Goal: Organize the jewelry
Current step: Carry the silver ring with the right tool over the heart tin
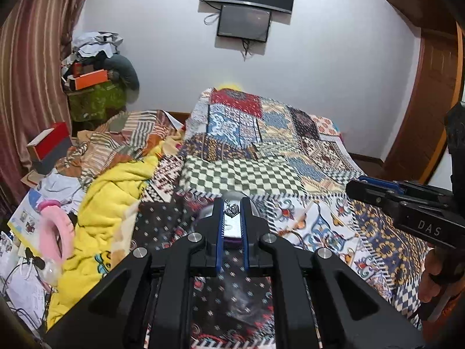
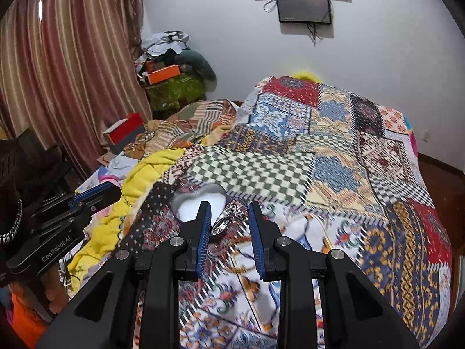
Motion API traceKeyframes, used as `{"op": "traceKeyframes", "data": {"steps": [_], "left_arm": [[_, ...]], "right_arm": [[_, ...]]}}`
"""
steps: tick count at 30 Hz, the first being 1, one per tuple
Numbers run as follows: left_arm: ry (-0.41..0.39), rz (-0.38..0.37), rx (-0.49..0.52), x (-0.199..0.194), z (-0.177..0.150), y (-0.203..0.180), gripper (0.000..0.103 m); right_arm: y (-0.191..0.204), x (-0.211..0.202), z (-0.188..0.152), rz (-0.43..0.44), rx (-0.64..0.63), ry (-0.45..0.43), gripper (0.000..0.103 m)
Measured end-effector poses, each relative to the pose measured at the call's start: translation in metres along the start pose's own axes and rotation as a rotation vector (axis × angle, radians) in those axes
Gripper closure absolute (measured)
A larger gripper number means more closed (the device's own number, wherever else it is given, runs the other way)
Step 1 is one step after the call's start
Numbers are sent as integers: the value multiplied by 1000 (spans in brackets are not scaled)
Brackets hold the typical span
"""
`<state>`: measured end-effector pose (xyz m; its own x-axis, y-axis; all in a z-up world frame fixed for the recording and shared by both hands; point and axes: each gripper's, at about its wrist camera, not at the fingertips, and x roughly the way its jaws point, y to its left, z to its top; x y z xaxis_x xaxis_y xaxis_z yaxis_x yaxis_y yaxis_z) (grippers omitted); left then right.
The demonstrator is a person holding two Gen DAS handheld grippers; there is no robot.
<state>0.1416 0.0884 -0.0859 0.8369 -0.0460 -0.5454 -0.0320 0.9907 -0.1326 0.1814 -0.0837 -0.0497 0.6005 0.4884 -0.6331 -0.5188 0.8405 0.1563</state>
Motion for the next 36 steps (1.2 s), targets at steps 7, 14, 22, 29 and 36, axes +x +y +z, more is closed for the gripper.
{"op": "traceKeyframes", "data": {"steps": [7, 14, 22, 29, 36], "left_arm": [[-17, 2, -13, 16, 13, 14, 94], [15, -12, -18, 48, 23, 23, 94], [94, -53, -6, 86, 21, 23, 94], [153, -77, -12, 109, 14, 28, 94], [168, -85, -9, 115, 13, 31, 94]], "right_arm": [[11, 31, 11, 30, -30, 32, 79], [20, 63, 16, 45, -66, 80, 79], [20, 99, 14, 76, -93, 160, 79], [22, 126, 5, 96, -113, 225, 79], [23, 139, 1, 109, -130, 254, 79]]}}
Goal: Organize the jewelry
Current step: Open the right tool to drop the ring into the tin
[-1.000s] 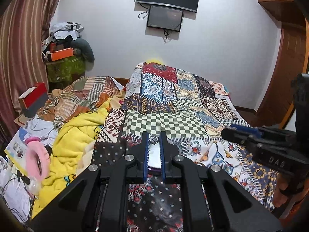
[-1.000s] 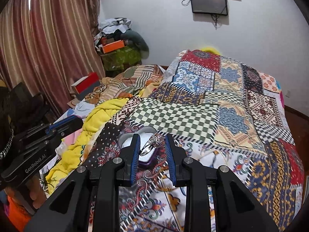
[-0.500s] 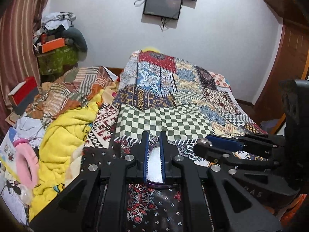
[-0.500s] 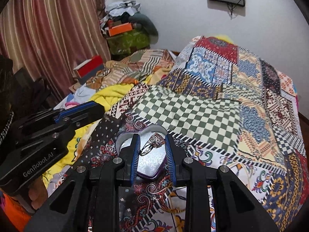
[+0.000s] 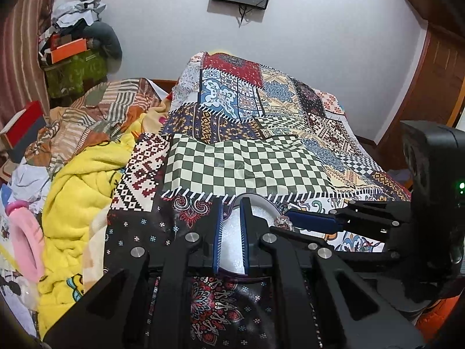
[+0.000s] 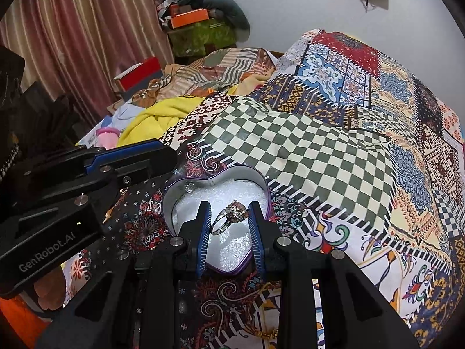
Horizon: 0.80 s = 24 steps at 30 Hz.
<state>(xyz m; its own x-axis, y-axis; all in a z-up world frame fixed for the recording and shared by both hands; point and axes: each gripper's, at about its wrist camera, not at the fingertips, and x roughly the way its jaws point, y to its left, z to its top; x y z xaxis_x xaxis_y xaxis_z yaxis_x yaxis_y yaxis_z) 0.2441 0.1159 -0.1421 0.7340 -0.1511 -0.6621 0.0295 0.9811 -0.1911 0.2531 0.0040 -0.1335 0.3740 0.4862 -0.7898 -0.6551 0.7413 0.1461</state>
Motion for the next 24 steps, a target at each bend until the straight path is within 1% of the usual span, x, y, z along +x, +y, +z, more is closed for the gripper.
{"op": "traceKeyframes", "data": {"steps": [5, 7, 8, 10, 11, 18, 22, 24], "left_arm": [[-15, 24, -7, -8, 2, 5, 93], [-23, 36, -19, -13, 4, 10, 86], [-28, 41, -24, -16, 5, 12, 78], [-48, 58, -36, -25, 6, 17, 71], [-55, 66, -39, -28, 7, 19, 69], [-83, 98, -48, -54, 10, 22, 67], [-83, 98, -25, -67, 6, 11, 65], [-81, 93, -9, -73, 2, 3, 61]], "right_arm": [[2, 2, 2, -14, -9, 8, 78], [0, 0, 2, -15, 1, 8, 69], [-1, -1, 2, -15, 4, 5, 67], [-3, -6, 3, -20, 9, -9, 65], [-2, -9, 3, -22, 10, -13, 65], [-7, -43, 2, -54, 31, -64, 65], [-10, -69, -4, -76, 42, -91, 65], [-12, -82, -9, -92, 43, -103, 65]]}}
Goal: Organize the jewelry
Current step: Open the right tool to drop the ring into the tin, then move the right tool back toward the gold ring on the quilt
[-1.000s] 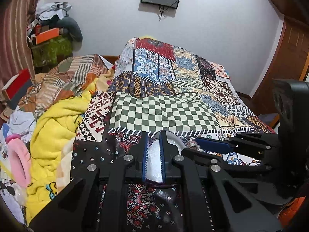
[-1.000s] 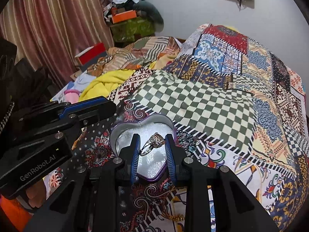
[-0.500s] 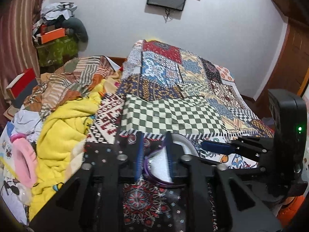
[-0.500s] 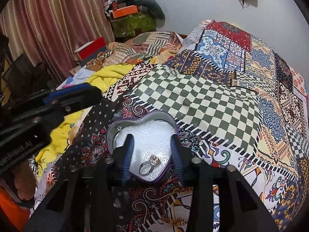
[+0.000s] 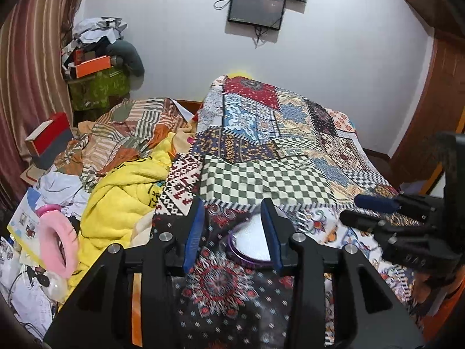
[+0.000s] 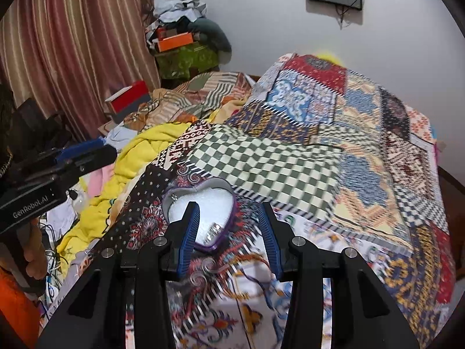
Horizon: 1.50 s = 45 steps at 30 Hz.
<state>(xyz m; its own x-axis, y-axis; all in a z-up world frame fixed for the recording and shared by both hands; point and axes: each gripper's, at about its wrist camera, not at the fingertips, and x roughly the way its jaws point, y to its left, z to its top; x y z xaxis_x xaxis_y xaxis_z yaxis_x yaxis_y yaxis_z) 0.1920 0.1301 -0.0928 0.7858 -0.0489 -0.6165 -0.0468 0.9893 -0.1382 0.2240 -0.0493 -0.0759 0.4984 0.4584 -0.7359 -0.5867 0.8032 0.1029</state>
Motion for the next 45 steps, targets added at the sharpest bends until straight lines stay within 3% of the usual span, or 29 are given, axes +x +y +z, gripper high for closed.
{"op": "traceKeyframes", "data": {"steps": [3, 18, 32, 36, 41, 45], "left_arm": [[6, -14, 29, -11, -8, -15, 56], [117, -122, 131, -18, -52, -89, 49], [343, -229, 216, 11, -129, -148, 49], [377, -258, 248, 16, -142, -161, 70], [420, -260, 230, 29, -151, -162, 83], [418, -256, 212, 35, -152, -160, 84]], "right_arm": [[-5, -20, -8, -17, 12, -14, 64], [-29, -89, -71, -107, 82, -6, 60], [-46, -99, -122, -133, 172, 52, 60], [-49, -95, -129, -123, 189, 68, 60], [-49, -92, -135, -126, 178, 77, 59], [-50, -86, -137, -118, 184, 92, 59]]}}
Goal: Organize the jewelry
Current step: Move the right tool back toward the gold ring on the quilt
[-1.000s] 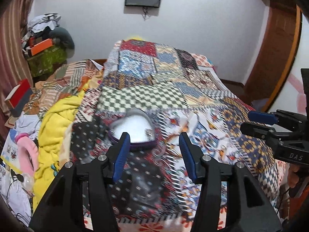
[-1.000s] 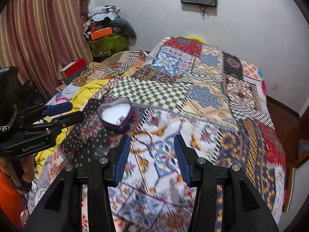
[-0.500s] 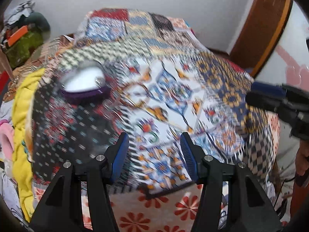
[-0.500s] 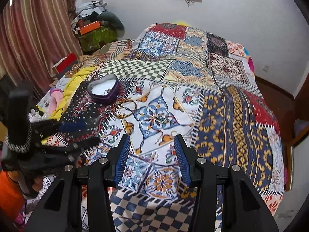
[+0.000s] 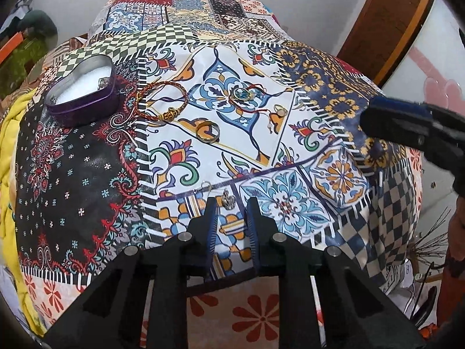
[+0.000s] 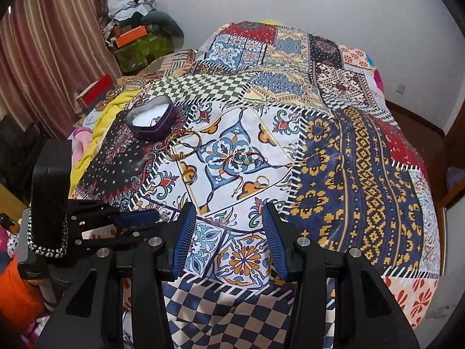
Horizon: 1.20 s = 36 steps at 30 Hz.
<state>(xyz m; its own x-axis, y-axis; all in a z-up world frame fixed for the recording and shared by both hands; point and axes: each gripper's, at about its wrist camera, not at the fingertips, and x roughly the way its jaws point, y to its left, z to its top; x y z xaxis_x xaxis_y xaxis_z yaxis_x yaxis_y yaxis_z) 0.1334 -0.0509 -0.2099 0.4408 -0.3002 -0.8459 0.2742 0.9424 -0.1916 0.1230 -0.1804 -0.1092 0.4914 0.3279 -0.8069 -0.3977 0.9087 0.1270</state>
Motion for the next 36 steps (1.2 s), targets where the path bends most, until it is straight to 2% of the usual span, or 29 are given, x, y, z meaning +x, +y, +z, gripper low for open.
{"op": "traceKeyframes", "data": {"steps": [2, 5, 12, 19, 26, 29, 36], "left_arm": [[-5, 0, -8, 2, 1, 1, 86], [-13, 15, 5, 3, 2, 1, 94], [-46, -10, -40, -8, 4, 17, 94], [-120, 40, -80, -33, 12, 42, 94], [-172, 44, -115, -46, 21, 61, 94], [-178, 32, -120, -46, 24, 65, 94], [-182, 24, -143, -39, 29, 73, 94]], "right_arm": [[0, 4, 0, -1, -2, 12, 59], [2, 9, 0, 2, -7, 24, 59], [10, 25, 6, 10, -22, 54, 59], [27, 50, 13, 43, -57, 96, 59], [37, 88, 20, 70, -84, 161, 59], [40, 97, 21, 119, -82, 186, 60], [37, 106, 29, 134, -71, 173, 60]]}}
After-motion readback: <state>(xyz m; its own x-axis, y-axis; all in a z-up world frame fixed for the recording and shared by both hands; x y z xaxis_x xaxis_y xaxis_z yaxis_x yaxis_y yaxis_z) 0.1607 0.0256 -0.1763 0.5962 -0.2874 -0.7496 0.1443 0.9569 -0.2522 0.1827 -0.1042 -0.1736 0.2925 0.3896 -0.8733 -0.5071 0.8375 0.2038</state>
